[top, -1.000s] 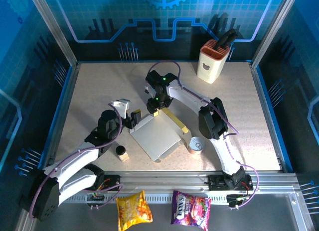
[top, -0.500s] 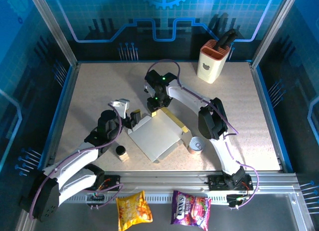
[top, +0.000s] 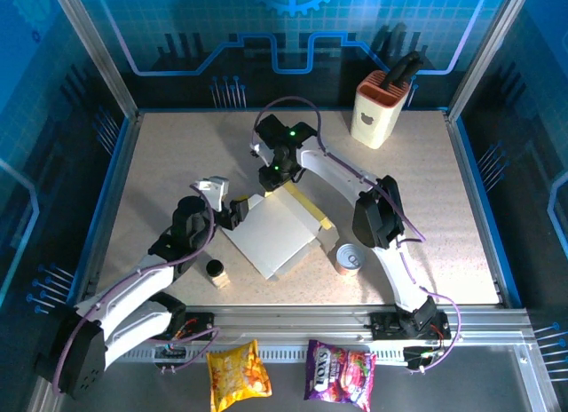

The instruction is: Fold the paper box

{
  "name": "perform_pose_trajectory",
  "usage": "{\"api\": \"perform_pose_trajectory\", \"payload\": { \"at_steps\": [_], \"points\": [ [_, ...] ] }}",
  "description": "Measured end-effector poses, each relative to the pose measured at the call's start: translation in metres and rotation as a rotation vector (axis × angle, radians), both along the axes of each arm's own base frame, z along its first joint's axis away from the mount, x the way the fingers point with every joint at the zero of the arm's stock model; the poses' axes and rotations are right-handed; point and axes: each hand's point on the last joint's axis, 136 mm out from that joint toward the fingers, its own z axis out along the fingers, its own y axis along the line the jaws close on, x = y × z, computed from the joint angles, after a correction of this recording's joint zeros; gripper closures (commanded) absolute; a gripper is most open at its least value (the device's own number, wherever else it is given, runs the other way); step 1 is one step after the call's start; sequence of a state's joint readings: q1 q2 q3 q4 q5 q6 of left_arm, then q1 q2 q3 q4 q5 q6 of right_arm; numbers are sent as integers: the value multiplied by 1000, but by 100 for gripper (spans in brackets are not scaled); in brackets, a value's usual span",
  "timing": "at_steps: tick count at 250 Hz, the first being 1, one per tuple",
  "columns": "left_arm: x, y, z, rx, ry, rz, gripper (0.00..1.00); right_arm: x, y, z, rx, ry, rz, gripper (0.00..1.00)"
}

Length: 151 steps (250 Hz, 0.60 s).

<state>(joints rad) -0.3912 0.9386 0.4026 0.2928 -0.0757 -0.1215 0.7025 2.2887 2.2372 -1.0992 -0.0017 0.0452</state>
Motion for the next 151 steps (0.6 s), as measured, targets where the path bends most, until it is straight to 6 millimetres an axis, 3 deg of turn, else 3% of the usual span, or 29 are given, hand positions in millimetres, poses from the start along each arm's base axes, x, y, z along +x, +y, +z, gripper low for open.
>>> {"api": "perform_pose_trajectory", "payload": {
  "at_steps": [59,118,151],
  "points": [
    [0,21,-12,-26,73,80,34,15,8,19,-36,-123,224,62],
    [1,32,-7,-43,128,126,33,10,15,-6,-127,-146,444,60],
    [2,39,-3,-66,165,161,32,-1,29,-17,-145,-153,542,49]
  ]
}}
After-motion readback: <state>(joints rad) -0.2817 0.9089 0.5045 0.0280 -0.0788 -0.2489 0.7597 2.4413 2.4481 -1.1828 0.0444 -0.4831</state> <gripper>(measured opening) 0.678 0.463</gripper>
